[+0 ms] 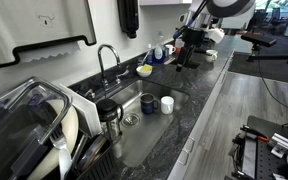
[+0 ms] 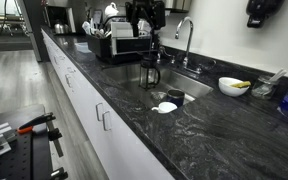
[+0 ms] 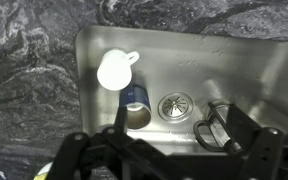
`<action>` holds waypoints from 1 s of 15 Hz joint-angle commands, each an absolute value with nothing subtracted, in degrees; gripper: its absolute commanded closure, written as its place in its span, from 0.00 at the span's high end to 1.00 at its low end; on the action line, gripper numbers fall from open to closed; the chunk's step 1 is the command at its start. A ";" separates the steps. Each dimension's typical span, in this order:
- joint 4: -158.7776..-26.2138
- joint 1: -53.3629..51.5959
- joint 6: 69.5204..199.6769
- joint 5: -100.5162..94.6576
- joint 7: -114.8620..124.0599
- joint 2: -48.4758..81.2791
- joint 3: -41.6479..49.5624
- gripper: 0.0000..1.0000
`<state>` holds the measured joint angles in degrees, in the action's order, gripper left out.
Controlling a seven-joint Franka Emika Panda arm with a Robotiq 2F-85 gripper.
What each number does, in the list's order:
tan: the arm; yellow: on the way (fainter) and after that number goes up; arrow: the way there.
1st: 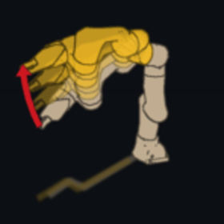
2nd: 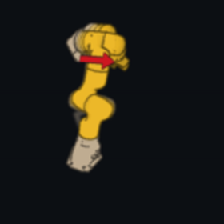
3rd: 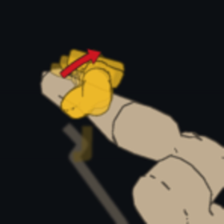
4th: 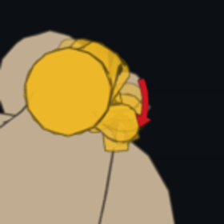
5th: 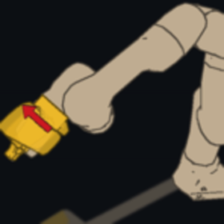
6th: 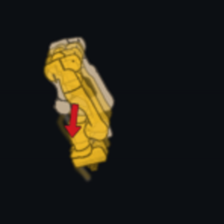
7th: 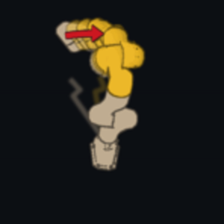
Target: Open the tap
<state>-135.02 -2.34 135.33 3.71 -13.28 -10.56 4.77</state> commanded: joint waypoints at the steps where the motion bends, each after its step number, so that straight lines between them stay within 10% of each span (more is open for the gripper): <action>1: -125.17 -1.26 135.07 4.16 -26.50 -1.69 6.66 1.00; 15: -119.44 0.92 139.26 2.86 -36.38 5.02 4.69 1.00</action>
<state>-121.58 -0.83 137.91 3.70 -34.77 2.39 6.13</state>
